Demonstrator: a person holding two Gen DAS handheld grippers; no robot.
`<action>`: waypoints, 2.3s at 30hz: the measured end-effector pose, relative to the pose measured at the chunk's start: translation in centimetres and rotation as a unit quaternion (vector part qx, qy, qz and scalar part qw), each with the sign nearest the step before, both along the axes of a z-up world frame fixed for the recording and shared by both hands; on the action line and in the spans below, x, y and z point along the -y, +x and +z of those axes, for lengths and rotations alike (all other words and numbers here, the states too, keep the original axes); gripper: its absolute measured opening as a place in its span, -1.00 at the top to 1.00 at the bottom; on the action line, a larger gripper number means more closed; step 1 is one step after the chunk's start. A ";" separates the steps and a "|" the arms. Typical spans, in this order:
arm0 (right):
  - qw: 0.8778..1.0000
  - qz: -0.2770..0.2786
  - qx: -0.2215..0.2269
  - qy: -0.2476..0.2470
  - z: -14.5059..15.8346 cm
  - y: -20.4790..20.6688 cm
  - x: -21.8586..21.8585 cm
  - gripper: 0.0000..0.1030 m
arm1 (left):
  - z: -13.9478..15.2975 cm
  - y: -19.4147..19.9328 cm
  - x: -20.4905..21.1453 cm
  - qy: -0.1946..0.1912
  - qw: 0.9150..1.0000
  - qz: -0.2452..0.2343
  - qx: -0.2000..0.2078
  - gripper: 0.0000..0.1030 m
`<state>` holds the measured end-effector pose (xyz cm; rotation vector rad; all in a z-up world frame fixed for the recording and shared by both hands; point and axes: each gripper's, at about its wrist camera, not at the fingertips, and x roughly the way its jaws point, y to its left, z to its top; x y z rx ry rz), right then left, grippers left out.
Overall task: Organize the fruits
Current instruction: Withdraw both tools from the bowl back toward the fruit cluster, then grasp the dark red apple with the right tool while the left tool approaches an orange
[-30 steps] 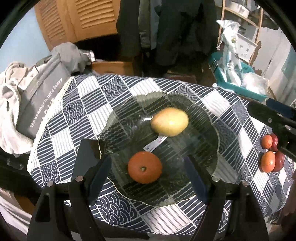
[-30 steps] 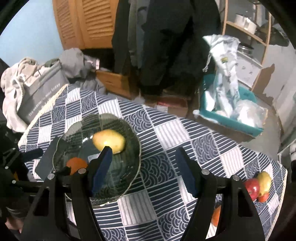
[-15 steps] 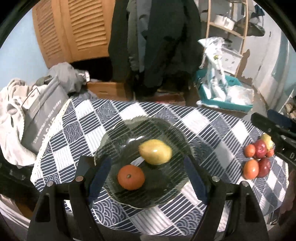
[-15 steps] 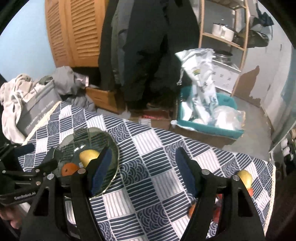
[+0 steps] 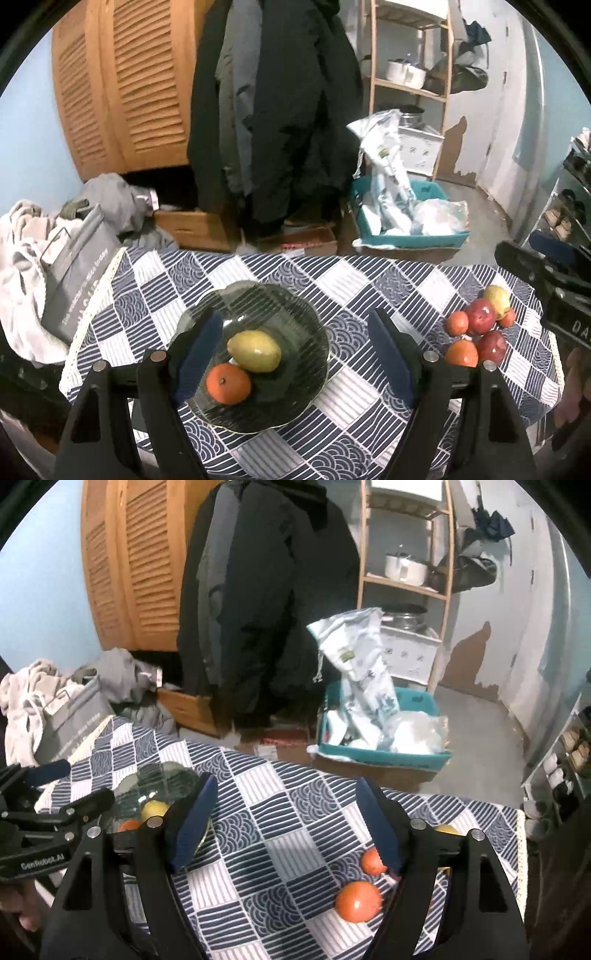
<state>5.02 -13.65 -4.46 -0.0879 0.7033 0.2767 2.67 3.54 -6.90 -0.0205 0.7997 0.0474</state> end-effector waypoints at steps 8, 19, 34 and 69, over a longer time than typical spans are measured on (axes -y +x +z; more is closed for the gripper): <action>1.000 -0.016 0.019 -0.016 1.1 -2.2 3.3 -0.56 | 1.5 -0.4 1.8 -0.008 0.999 -0.017 0.025 -0.69; 0.998 -0.059 0.031 -0.020 1.1 -3.5 8.5 -0.63 | 2.5 -0.8 4.9 -0.013 0.998 -0.043 0.037 -0.77; 0.994 -0.107 0.007 -0.010 -0.9 -3.7 14.2 -0.63 | 1.4 0.3 9.7 0.001 0.996 -0.084 0.019 -0.83; 0.973 -0.137 -0.186 -0.021 -14.6 1.6 18.2 -0.63 | -10.7 4.6 18.0 0.087 0.984 -0.139 -0.072 -0.83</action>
